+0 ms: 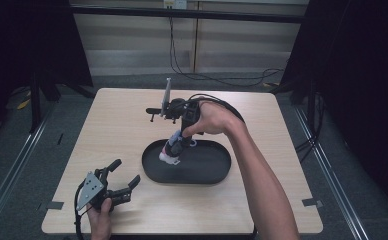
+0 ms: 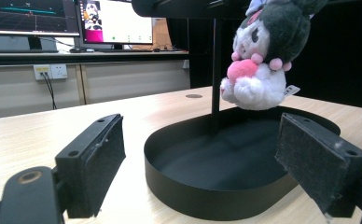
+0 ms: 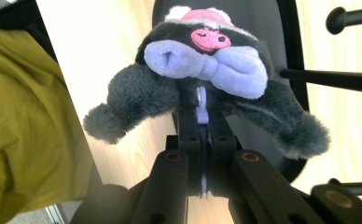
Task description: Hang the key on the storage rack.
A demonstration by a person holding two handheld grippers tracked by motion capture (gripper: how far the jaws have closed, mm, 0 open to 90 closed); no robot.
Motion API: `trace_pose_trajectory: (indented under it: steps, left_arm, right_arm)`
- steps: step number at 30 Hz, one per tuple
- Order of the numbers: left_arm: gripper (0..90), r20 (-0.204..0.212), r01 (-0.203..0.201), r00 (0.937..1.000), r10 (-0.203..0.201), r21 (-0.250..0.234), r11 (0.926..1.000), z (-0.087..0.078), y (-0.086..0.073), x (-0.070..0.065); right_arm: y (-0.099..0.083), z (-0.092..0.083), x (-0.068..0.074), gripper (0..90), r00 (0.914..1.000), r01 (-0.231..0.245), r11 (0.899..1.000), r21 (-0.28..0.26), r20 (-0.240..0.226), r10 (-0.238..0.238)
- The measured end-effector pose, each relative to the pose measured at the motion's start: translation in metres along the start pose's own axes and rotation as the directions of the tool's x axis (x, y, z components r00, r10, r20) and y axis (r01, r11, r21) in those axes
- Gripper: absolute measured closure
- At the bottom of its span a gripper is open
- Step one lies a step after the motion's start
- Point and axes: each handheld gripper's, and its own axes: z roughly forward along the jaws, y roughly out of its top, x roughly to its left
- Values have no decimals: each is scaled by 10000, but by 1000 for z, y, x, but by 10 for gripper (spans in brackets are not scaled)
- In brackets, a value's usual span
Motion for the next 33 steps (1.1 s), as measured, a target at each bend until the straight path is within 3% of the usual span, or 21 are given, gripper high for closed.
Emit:
trace_pose_trajectory:
  steps: [7,13,25,33]
  left_arm:
    - [153,6,17,10000,-17,-4,10000,0,0,0]
    - [153,24,55,10000,-55,-2,10000,0,0,0]
    - [153,3,18,10000,-18,-21,10000,0,0,0]
    - [153,14,25,10000,-25,-4,10000,0,0,0]
  right_arm:
    - [1,3,-8,874,9995,294,9993,221,-87,-292]
    - [-2,0,-19,874,9993,85,9999,133,355,-90]
    - [2,-6,-34,875,9993,-42,10000,-24,363,43]
    - [0,-7,-37,874,9986,-54,9999,-131,531,61]
